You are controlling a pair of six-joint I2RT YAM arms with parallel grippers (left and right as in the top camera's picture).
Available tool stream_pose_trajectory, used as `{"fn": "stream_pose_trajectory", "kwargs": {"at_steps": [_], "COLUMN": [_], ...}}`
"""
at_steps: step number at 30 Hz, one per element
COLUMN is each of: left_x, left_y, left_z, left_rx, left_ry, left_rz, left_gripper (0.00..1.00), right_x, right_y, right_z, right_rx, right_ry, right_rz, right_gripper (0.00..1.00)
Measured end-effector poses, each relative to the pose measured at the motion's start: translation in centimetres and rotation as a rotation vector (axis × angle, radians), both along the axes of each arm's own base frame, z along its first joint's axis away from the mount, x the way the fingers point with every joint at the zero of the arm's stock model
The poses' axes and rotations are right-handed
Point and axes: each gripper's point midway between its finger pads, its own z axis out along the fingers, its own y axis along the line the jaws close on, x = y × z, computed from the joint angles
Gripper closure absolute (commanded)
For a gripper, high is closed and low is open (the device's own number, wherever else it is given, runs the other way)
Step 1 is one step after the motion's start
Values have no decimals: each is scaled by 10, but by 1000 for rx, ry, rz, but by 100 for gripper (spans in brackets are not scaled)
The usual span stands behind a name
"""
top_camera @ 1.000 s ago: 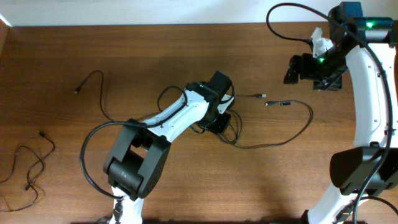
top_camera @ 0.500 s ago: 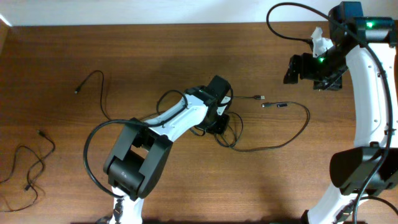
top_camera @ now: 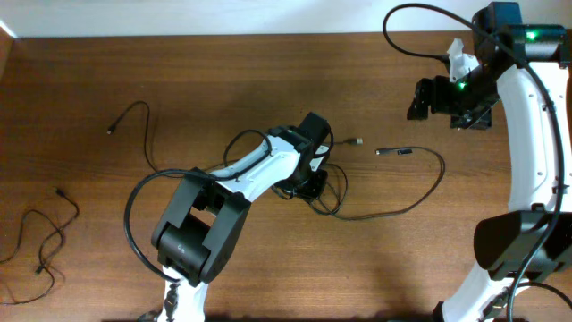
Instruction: Untangle cables
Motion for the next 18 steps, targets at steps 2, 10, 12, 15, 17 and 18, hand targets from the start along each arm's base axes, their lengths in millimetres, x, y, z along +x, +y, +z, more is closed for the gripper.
{"fn": "stream_pose_trajectory", "kwargs": {"at_steps": [2,10,12,15,17,18], "left_x": [-1,3,29,63,71,76], "left_y": [1,2,-7,0,14,19], "left_z": [0,48,114,214,266,289], "left_rx": [4,54,-24,-140,-198,-228], "left_ry": [5,80,7,-176,-283,-346], "left_rz": [1,-82,-121,-116,-93,-83], "left_gripper": [100,100,100,100,100,100], "right_x": [0,15,17,18,20,21], "right_y": [0,4,11,31,47,58], "right_z": [0,4,6,14,23,31], "right_rx": [0,23,64,187,290,360], "right_ry": [-1,-65,-75,-86,-109,-131], "right_rz": [1,5,11,31,63,95], "right_gripper": [10,6,7,7,7,7]}}
